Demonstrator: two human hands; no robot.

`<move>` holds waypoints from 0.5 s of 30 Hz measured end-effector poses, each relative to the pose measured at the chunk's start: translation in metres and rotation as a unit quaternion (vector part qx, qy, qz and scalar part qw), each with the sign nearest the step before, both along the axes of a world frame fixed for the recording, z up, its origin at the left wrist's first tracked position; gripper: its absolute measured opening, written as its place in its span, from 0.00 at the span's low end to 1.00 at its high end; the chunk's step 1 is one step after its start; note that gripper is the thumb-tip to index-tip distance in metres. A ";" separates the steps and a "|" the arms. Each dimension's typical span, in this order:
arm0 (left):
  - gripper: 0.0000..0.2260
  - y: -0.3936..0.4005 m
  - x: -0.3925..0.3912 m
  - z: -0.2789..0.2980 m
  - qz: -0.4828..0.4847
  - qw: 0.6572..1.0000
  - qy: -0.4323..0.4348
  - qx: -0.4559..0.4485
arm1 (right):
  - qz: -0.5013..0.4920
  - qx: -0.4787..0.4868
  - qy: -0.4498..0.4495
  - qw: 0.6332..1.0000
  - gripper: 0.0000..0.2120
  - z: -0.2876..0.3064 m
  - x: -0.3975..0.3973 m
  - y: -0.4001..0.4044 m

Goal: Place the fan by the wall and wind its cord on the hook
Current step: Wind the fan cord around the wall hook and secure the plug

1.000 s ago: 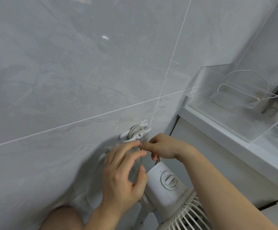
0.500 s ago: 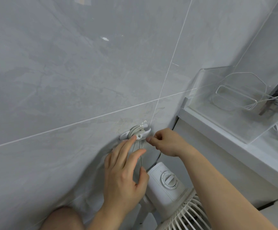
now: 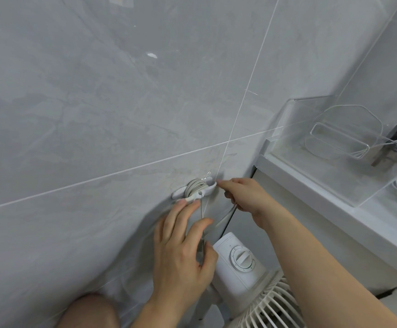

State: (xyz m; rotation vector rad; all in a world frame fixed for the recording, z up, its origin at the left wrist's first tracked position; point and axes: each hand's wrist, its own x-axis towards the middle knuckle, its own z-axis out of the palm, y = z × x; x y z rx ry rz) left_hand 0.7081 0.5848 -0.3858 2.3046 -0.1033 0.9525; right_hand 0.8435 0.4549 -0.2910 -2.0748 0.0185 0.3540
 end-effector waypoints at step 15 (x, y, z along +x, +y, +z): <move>0.14 -0.004 -0.003 0.006 0.017 1.000 -0.023 -0.012 | 0.069 0.019 -0.221 0.973 0.14 0.010 -0.018 0.017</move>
